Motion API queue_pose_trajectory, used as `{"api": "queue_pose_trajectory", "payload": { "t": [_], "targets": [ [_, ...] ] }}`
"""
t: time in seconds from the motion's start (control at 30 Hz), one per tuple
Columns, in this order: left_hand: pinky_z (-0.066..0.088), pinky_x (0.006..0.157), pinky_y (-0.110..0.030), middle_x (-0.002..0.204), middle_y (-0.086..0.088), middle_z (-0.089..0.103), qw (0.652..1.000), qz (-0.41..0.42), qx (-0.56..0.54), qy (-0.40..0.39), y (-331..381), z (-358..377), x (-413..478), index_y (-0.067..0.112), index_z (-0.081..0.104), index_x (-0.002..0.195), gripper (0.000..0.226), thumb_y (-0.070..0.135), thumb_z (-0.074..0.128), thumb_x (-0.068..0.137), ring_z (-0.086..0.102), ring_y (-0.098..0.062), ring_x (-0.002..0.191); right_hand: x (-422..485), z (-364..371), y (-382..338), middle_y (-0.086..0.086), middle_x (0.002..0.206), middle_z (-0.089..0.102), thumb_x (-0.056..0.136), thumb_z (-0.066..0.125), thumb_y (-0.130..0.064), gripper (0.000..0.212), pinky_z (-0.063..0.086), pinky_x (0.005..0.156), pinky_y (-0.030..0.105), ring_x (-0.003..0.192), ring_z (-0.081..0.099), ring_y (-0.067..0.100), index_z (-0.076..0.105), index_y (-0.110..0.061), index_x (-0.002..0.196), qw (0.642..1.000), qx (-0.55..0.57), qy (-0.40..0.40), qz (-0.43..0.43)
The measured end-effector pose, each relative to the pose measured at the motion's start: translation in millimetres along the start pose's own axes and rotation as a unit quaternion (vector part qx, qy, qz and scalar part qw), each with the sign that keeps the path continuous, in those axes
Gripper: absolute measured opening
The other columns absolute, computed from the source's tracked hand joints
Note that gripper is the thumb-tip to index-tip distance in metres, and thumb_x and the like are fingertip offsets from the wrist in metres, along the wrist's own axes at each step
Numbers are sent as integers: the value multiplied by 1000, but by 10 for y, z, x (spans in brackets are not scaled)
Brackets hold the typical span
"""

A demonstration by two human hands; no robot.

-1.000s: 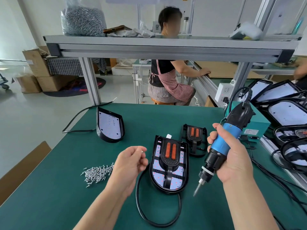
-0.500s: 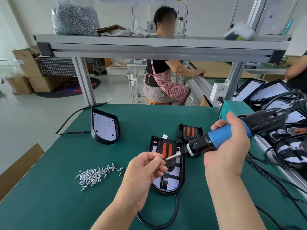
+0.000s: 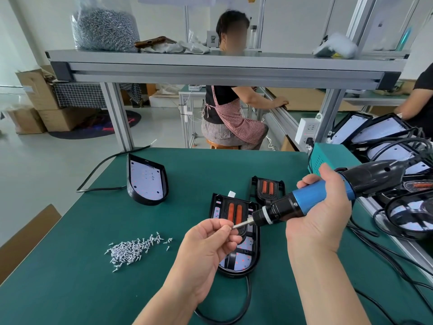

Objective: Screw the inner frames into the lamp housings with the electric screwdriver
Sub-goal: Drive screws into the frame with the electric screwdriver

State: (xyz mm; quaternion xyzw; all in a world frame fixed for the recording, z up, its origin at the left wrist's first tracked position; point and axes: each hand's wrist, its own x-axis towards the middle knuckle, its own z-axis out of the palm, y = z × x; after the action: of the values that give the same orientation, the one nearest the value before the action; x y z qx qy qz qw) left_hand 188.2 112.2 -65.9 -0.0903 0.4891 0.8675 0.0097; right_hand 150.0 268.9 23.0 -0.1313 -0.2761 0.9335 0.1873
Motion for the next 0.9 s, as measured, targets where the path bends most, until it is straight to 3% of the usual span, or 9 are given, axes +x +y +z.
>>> {"api": "queue_pose_trajectory", "payload": {
  "t": [0.1,0.2,0.3,0.4,0.5,0.73,0.9],
  "targets": [
    [57,65,-19,78,-13,70,1000,19,0,19,-45,29,-3,-6,64,97,9,-6,56,98,69,-16,70,-3,24,-18,1,69,52,96,65,-12,17,46,61,23,59,52,13,51,-17,87,999,-35,27,-21],
    [57,67,-20,78,-13,71,997,57,21,50,-110,73,-29,-6,64,98,9,-7,55,98,71,-19,71,35,-52,30,6,83,56,97,64,-19,12,48,75,29,73,55,19,55,-13,101,998,-60,16,-29],
    [57,67,-20,75,-11,74,984,123,97,79,-162,111,-77,-1,66,95,13,-9,55,98,73,-19,71,87,-119,85,7,99,57,98,64,-29,27,48,86,35,89,55,22,54,-14,119,996,-88,6,-26],
    [56,66,-19,75,-11,76,969,177,146,95,-192,170,-141,4,67,91,18,-9,56,97,73,-18,68,170,-134,105,-5,73,61,92,71,-26,20,53,68,25,67,60,12,57,-17,103,996,-68,64,-8],
    [56,65,-18,75,-12,76,963,206,137,106,-207,243,-189,4,67,91,18,-9,56,97,74,-18,68,233,-161,108,-9,59,60,89,73,-26,18,52,53,18,57,59,9,56,-19,86,996,-22,87,21],
    [56,63,-18,74,-12,76,969,182,122,118,-234,258,-157,2,66,92,16,-9,55,97,75,-21,68,238,-206,122,-9,61,60,88,73,-28,18,52,53,18,57,60,8,58,-21,81,996,-24,83,9],
    [56,59,-21,73,-10,75,979,127,129,93,-236,189,-108,2,68,92,16,-8,55,98,72,-22,64,220,-225,109,-7,65,59,89,71,-26,16,50,57,20,60,58,10,57,-22,83,998,-40,36,-27]
  ]
}}
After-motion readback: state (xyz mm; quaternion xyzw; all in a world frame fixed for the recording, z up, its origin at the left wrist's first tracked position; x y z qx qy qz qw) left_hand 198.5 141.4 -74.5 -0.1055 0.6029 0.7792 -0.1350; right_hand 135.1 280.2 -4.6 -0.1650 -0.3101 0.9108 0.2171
